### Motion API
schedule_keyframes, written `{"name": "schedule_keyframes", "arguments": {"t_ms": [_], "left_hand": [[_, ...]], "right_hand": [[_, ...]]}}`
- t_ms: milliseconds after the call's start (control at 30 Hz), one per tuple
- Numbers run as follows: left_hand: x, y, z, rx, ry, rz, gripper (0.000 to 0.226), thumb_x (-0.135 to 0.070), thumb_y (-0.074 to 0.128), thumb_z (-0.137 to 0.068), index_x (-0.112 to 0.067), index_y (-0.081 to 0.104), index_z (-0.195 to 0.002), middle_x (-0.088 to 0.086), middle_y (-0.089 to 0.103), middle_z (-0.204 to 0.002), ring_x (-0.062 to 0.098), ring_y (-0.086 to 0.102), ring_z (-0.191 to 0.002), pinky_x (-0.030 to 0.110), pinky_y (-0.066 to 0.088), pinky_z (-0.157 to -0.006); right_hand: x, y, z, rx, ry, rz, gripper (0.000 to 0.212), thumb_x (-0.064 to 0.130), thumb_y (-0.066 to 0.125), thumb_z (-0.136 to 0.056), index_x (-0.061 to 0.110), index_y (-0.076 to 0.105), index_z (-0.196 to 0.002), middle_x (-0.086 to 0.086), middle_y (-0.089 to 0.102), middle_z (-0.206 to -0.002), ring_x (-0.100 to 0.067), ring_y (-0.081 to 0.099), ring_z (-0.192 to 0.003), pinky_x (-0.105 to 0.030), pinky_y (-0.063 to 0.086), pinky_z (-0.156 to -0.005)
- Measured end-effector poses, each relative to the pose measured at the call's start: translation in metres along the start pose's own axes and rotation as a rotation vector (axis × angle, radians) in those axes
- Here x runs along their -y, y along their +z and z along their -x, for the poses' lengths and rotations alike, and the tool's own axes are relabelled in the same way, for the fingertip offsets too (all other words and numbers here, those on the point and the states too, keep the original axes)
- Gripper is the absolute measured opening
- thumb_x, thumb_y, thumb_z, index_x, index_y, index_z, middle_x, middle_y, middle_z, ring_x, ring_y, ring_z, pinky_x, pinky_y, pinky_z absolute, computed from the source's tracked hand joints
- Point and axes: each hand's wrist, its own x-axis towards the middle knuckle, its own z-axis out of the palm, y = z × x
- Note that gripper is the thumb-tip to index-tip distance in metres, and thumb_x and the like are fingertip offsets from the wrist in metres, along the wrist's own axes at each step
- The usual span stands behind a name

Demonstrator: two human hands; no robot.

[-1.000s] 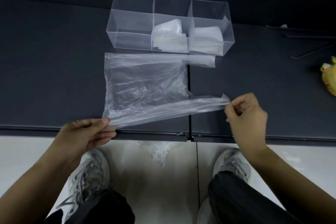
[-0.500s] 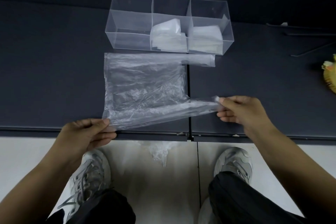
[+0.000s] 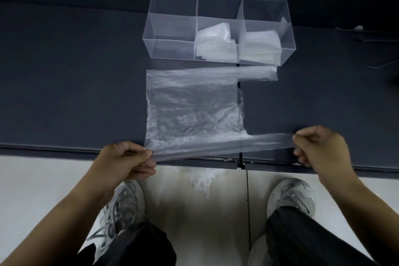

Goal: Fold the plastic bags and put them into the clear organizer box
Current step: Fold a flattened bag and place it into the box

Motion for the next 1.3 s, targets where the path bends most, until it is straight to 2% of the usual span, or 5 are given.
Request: {"name": "schedule_keyframes", "arguments": {"t_ms": [233, 433, 900, 1133, 1300], "left_hand": [[-0.018, 0.002, -0.004, -0.551, 0.691, -0.794, 0.008, -0.024, 0.059, -0.093, -0.017, 0.062, -0.09, -0.002, 0.064, -0.081, 0.02, 0.06, -0.072, 0.021, 0.039, -0.059], [-0.021, 0.038, -0.038, -0.245, 0.788, -1.215, 0.067, -0.044, 0.008, -0.097, -0.004, 0.02, -0.15, 0.011, 0.014, -0.159, 0.022, 0.008, -0.148, 0.038, 0.003, -0.12], [-0.006, 0.032, -0.052, -0.25, 0.739, -1.37, 0.084, -0.069, 0.0, -0.087, -0.017, 0.005, -0.153, 0.001, -0.003, -0.16, 0.017, -0.01, -0.147, 0.044, -0.008, -0.119], [-0.045, 0.034, -0.089, -0.195, 0.859, -1.309, 0.079, -0.061, -0.001, -0.093, -0.009, 0.005, -0.152, 0.004, -0.003, -0.16, 0.015, -0.005, -0.148, 0.03, -0.014, -0.117], [-0.043, 0.032, -0.104, -0.183, 0.829, -1.398, 0.083, -0.066, -0.002, -0.09, -0.011, -0.002, -0.152, 0.005, -0.007, -0.161, 0.015, -0.008, -0.148, 0.035, -0.008, -0.119]], "right_hand": [[0.052, 0.02, 0.014, -0.221, -0.573, 0.432, 0.023, 0.014, 0.063, -0.085, 0.008, 0.059, -0.107, -0.002, 0.054, -0.094, -0.03, 0.057, -0.086, -0.033, 0.042, -0.077], [0.095, 0.138, 0.057, 0.356, -1.072, 0.568, 0.051, 0.025, 0.04, -0.099, 0.007, 0.033, -0.147, -0.012, 0.028, -0.155, -0.024, 0.021, -0.145, -0.035, 0.008, -0.12], [0.025, 0.077, 0.002, 0.031, -0.544, 0.952, 0.089, 0.071, -0.006, -0.085, 0.013, -0.006, -0.152, -0.006, -0.009, -0.161, -0.019, -0.011, -0.148, -0.042, -0.005, -0.12], [0.106, 0.149, 0.001, 0.265, -1.057, 0.788, 0.068, 0.053, 0.019, -0.099, 0.013, 0.006, -0.153, -0.005, 0.001, -0.162, -0.017, -0.005, -0.148, -0.032, -0.01, -0.118], [0.097, 0.15, -0.037, 0.247, -0.986, 0.899, 0.071, 0.058, 0.017, -0.097, 0.019, 0.003, -0.153, -0.001, -0.002, -0.162, -0.016, -0.006, -0.148, -0.037, -0.005, -0.119]]}}
